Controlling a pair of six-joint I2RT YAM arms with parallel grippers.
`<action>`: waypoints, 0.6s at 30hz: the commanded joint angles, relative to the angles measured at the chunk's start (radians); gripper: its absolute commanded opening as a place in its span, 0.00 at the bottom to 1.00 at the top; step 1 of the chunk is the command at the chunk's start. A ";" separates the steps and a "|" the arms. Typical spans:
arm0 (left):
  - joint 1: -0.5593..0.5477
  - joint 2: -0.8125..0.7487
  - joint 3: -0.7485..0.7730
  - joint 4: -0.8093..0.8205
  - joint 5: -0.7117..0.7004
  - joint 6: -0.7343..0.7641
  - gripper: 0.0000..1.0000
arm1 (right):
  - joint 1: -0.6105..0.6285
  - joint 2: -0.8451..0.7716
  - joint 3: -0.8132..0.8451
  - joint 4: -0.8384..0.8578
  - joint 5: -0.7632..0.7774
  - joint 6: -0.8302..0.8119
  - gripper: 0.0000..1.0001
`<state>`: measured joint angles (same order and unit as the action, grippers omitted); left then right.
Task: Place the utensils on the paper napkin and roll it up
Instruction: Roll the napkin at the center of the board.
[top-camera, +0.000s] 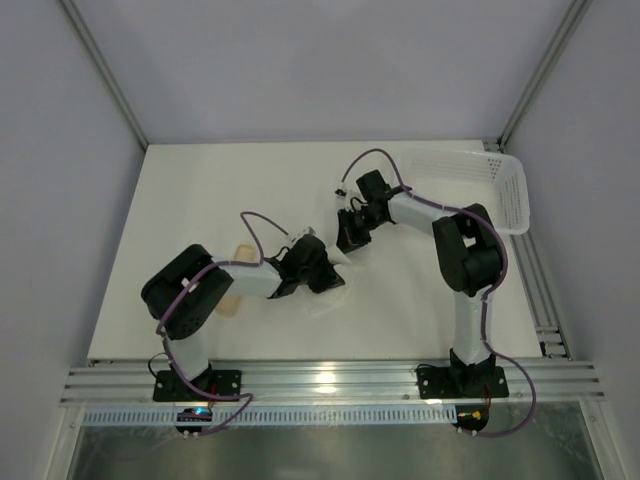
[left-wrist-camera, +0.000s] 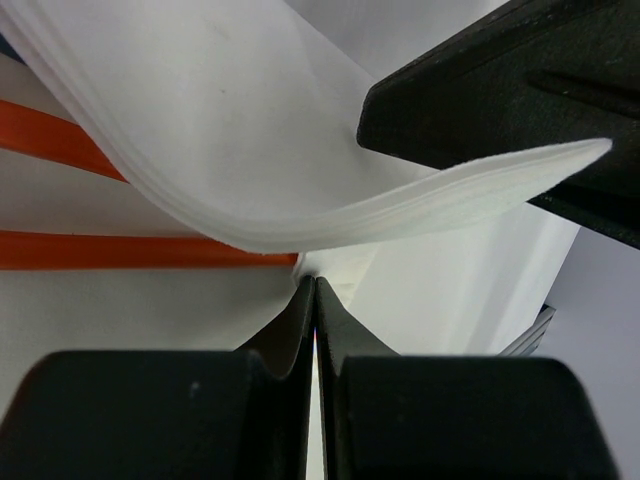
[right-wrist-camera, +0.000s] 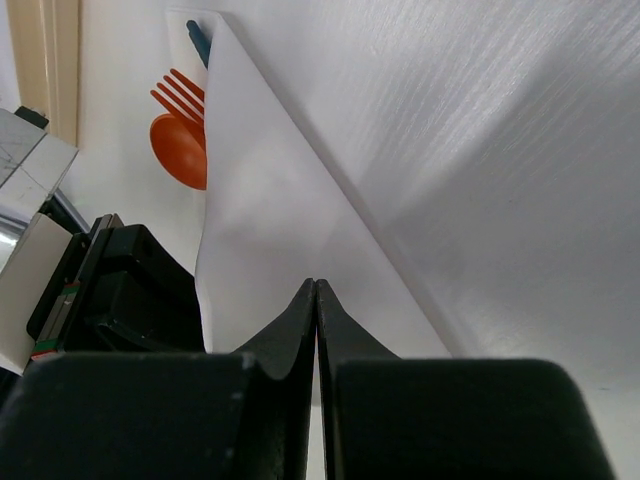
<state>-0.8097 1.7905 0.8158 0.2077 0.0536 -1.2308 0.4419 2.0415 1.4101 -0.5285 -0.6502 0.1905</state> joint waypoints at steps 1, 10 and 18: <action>-0.002 -0.014 0.011 -0.071 -0.038 0.013 0.00 | 0.014 -0.040 -0.010 0.027 -0.020 0.009 0.04; -0.002 -0.014 0.016 -0.076 -0.038 0.016 0.00 | 0.027 -0.046 -0.046 0.054 -0.028 0.021 0.04; -0.002 -0.014 0.016 -0.077 -0.038 0.014 0.00 | 0.032 -0.050 -0.108 0.091 -0.048 0.035 0.04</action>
<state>-0.8097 1.7905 0.8192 0.2001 0.0528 -1.2304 0.4656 2.0415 1.3231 -0.4736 -0.6697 0.2127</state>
